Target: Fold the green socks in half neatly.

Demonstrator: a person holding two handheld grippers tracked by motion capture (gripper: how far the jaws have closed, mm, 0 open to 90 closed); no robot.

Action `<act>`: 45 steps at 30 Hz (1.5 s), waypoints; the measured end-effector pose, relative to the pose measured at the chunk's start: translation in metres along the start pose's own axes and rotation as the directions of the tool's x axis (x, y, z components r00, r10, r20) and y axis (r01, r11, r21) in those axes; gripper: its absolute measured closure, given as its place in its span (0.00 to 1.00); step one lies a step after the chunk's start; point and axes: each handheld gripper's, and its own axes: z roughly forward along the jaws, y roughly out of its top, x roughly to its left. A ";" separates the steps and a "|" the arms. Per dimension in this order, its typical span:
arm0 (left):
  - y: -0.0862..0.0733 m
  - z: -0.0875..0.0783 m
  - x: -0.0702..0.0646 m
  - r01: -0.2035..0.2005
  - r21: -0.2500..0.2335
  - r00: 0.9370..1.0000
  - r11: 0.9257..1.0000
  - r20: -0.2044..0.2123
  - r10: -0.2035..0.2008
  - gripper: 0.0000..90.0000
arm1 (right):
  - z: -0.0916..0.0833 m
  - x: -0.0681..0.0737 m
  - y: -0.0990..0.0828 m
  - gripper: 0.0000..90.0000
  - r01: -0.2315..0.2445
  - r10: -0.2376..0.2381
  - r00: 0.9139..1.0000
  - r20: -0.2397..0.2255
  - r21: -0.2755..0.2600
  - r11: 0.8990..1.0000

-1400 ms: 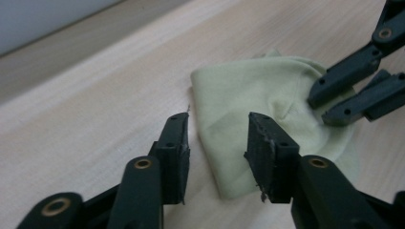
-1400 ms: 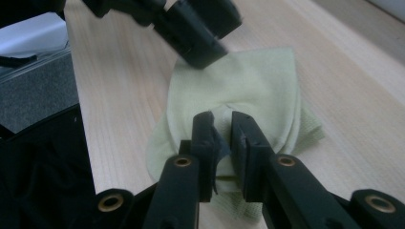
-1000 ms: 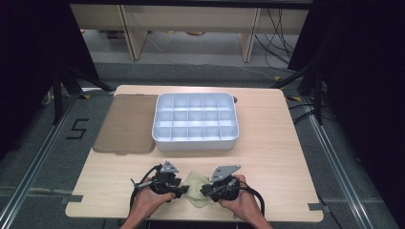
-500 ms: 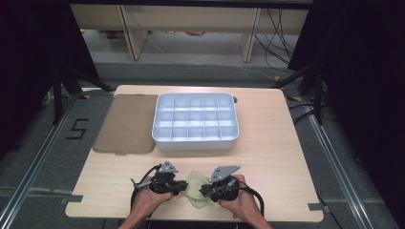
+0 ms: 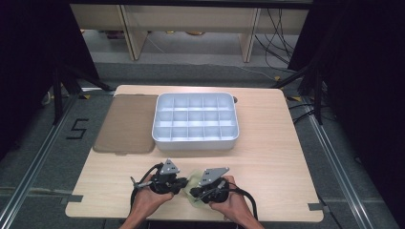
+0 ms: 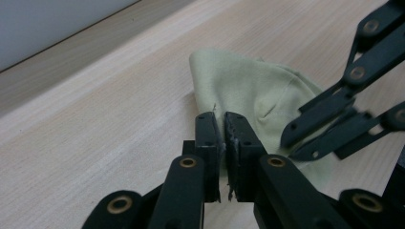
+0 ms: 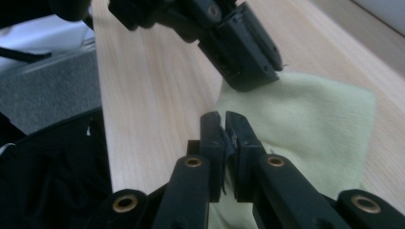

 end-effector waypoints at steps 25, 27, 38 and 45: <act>0.002 -0.003 -0.008 -0.051 -0.015 0.999 0.999 -0.002 0.051 0.93 | -0.003 -0.028 -0.007 0.98 -0.065 0.065 0.992 0.110 0.002 0.998; 0.002 -0.003 -0.009 -0.056 -0.013 0.998 0.998 -0.007 0.056 0.93 | -0.002 -0.030 -0.009 0.98 -0.070 0.067 0.992 0.106 0.022 0.997; 0.002 -0.005 -0.009 -0.049 -0.031 0.999 0.998 -0.016 0.048 0.93 | -0.028 -0.029 -0.011 0.97 -0.056 0.059 0.989 0.135 -0.024 0.998; 0.003 -0.009 -0.008 -0.074 -0.035 0.997 0.997 -0.024 0.073 0.93 | -0.033 -0.016 -0.021 0.96 -0.076 0.076 0.993 0.093 -0.005 0.997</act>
